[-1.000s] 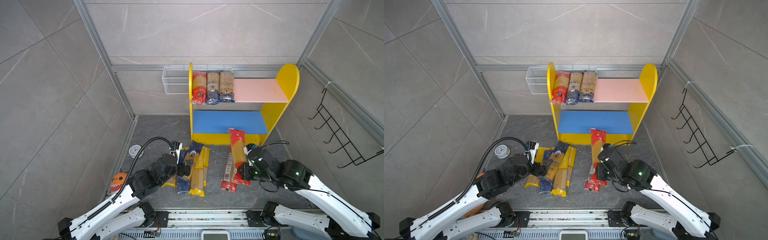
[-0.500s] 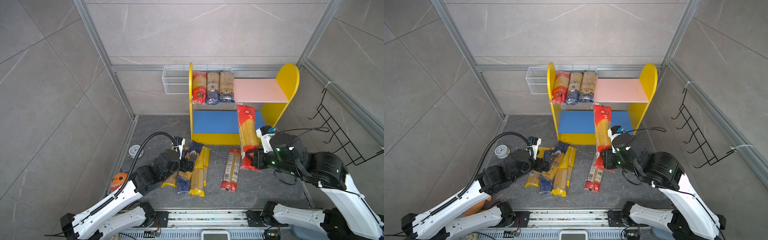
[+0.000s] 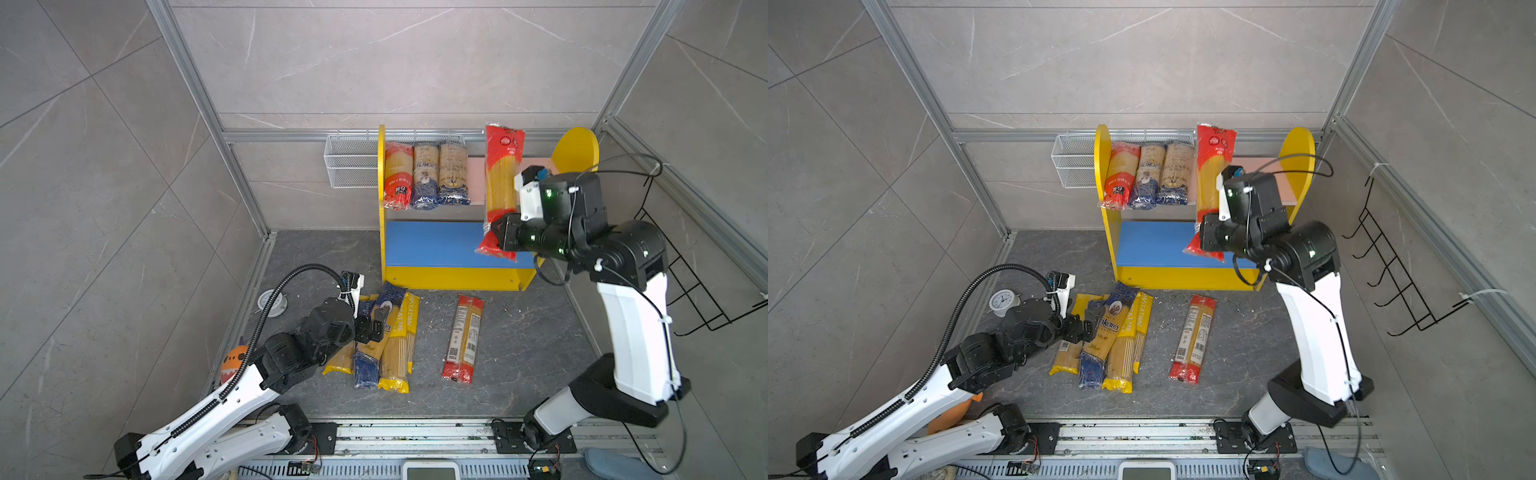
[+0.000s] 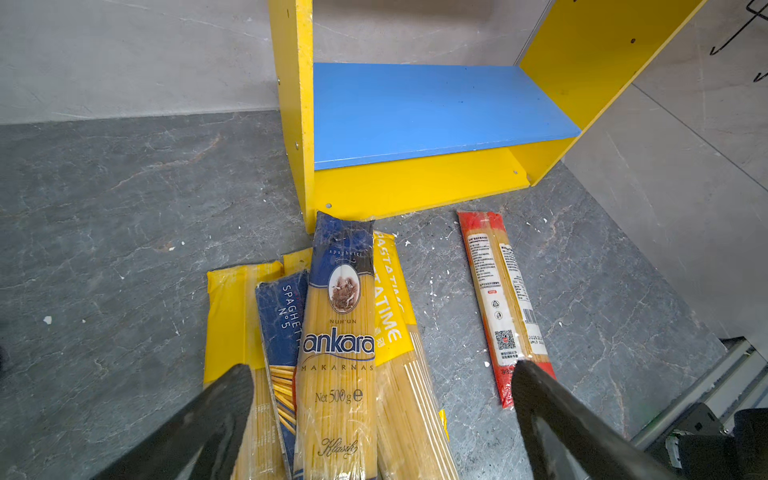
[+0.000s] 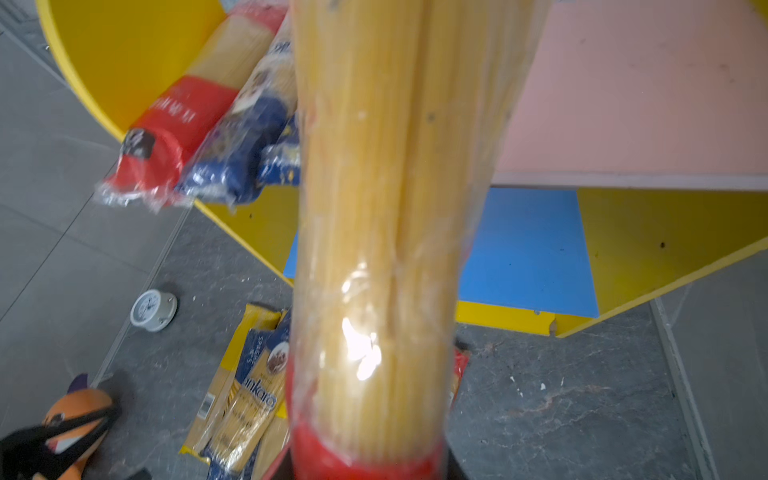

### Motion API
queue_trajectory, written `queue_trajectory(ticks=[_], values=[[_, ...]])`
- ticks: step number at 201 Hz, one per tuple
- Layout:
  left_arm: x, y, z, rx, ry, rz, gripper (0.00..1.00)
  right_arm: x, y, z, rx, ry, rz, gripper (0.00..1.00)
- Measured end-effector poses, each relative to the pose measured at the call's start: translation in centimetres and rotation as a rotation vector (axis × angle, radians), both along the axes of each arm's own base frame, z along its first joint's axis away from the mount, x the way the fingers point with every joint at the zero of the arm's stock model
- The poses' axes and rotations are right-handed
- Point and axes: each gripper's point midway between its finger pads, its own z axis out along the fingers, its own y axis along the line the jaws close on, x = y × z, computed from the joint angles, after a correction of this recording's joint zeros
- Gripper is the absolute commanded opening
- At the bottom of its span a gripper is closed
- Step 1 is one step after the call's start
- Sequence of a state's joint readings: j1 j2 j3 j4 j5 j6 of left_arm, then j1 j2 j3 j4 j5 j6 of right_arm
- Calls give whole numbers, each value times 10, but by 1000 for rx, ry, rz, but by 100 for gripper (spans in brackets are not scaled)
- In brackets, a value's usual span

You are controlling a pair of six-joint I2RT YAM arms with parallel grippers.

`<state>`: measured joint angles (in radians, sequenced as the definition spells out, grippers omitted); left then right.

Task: Place and organize the pasta boxes and bags onto the shelf
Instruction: 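Lift the red-ended packet and carry it toward the pink shelf, then set the red-ended packet upright beside the others and open the right gripper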

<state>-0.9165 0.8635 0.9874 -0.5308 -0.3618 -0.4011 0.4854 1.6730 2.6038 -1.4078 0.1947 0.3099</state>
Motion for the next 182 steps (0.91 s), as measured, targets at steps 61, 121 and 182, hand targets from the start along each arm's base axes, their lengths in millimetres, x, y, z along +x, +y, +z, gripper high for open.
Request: queue_trajectory(ticks=[61,121,182], values=[[10,0,4,70,-28,19,100,66,-29,2,61,-41,-55,0],[21,-7,-10,155,-10,31,100,125,-15,-30,123,8,-17,0],[24,-9,-9,166,-14,28,100,137,-5,-26,194,-10,28,41]])
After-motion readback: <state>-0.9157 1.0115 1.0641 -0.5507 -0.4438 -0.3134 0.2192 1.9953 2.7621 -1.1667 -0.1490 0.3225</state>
